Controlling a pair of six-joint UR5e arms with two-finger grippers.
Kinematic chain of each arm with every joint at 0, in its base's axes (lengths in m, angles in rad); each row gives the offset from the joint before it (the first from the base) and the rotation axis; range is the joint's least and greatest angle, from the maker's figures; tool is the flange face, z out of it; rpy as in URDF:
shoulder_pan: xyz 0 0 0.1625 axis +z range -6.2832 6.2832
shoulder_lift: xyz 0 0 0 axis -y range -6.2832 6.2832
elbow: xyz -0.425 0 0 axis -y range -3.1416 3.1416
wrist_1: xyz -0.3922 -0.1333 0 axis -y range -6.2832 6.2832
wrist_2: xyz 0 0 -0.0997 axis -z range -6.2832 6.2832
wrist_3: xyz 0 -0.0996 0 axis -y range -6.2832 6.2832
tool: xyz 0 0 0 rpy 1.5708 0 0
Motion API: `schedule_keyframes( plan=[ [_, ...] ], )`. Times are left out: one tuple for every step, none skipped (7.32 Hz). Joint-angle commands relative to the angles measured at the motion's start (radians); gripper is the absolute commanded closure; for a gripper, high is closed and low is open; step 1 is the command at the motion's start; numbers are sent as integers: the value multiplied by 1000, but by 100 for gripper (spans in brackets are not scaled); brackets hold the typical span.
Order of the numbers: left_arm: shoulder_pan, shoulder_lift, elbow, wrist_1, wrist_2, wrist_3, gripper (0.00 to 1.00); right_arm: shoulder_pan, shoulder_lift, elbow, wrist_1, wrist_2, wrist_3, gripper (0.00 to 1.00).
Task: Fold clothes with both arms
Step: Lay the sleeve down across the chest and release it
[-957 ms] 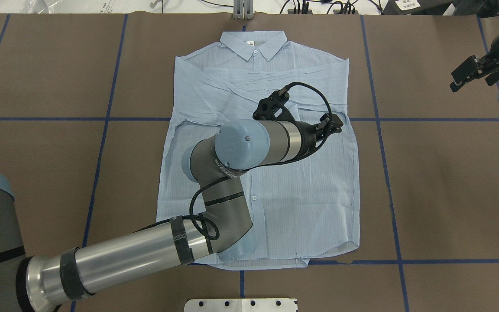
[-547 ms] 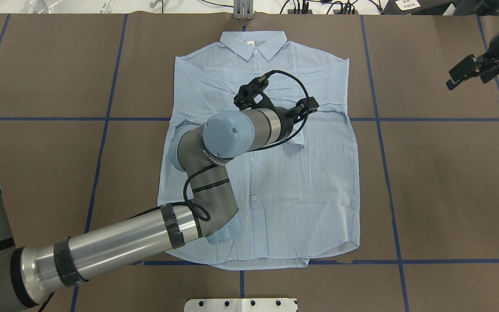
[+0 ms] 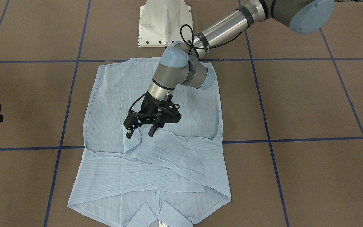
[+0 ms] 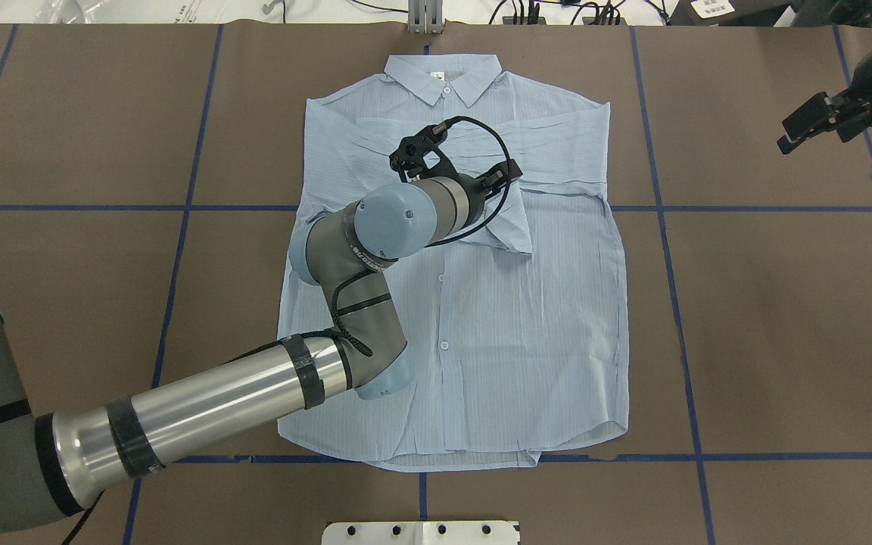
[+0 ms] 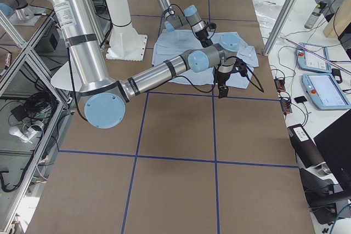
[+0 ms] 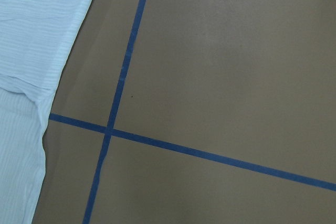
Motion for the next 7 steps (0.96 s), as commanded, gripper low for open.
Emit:
schedule_keyframes(
  plan=[
    [2, -45, 95, -51, 0, 1, 0, 0, 6, -2, 0, -1, 0, 0],
    [10, -47, 100, -52, 0, -1, 0, 0, 7, -3, -1, -3, -1, 0],
    [18, -56, 120, -52, 0, 1, 0, -2, 9, -6, 0, -3, -1, 0],
    [24, -62, 135, -52, 0, 1, 0, -2, 9, -8, -1, -4, -1, 0],
    [31, -68, 137, -52, 0, 1, 0, -2, 10, -11, -1, -3, -1, 0],
    [38, -76, 137, -52, 1, 1, 0, 0, 10, -13, -1, -3, -1, 0],
    [45, -88, 139, -52, 1, 1, 0, 0, 12, -17, -1, -4, -1, 0]
  ],
)
